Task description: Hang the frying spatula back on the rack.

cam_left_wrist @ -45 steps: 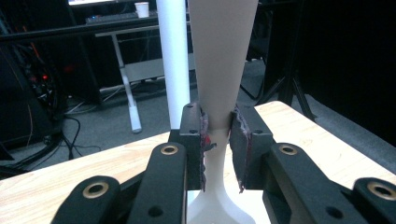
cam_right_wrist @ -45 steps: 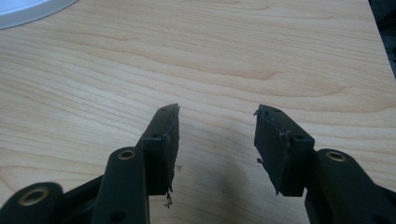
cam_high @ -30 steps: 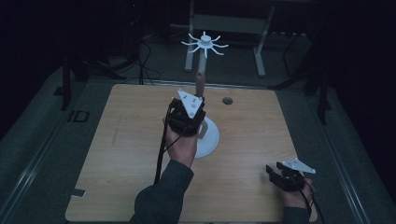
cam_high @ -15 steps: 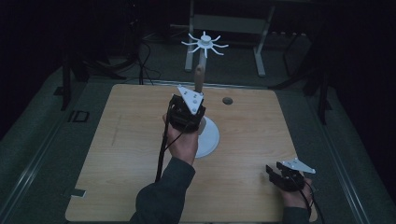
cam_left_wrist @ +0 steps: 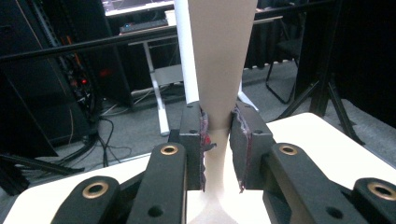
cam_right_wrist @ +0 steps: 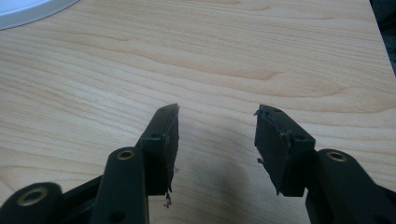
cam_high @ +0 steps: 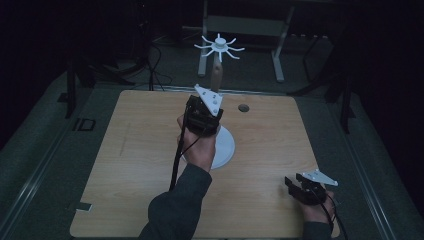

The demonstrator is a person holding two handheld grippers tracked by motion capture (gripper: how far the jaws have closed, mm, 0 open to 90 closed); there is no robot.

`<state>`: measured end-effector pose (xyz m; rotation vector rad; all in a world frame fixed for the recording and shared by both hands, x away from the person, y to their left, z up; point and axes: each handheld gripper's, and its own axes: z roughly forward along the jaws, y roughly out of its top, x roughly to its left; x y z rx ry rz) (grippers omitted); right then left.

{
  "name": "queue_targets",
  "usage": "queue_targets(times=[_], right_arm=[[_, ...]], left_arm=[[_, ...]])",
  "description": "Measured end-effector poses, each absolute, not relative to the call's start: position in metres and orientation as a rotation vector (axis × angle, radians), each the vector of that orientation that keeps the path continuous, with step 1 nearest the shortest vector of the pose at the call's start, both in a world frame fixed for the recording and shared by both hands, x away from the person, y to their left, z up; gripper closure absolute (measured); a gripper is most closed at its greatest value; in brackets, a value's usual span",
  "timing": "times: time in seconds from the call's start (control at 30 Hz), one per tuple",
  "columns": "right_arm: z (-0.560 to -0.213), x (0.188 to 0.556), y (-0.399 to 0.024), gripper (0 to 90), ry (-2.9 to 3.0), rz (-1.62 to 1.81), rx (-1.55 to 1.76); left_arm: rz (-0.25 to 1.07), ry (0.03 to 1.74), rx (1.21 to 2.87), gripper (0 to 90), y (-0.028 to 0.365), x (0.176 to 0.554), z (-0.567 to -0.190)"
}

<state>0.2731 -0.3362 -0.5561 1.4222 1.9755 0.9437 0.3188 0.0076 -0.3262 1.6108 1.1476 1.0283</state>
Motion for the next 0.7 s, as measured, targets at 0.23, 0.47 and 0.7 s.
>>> queue_targets(times=[0.23,0.47,0.7], right_arm=[[-0.556,0.273,-0.337,49.4,1.975,0.945,1.424],[-0.556,0.273,-0.337,49.4,1.975,0.944,1.423],[-0.556,0.273,-0.337,49.3,1.975,0.943,1.426]], left_arm=[[1.056,1.159,1.613,75.7,0.004,0.323,-0.323],[1.069,1.168,1.625,75.7,0.002,0.327,-0.321],[1.075,1.184,1.639,75.7,0.002,0.331,-0.322]])
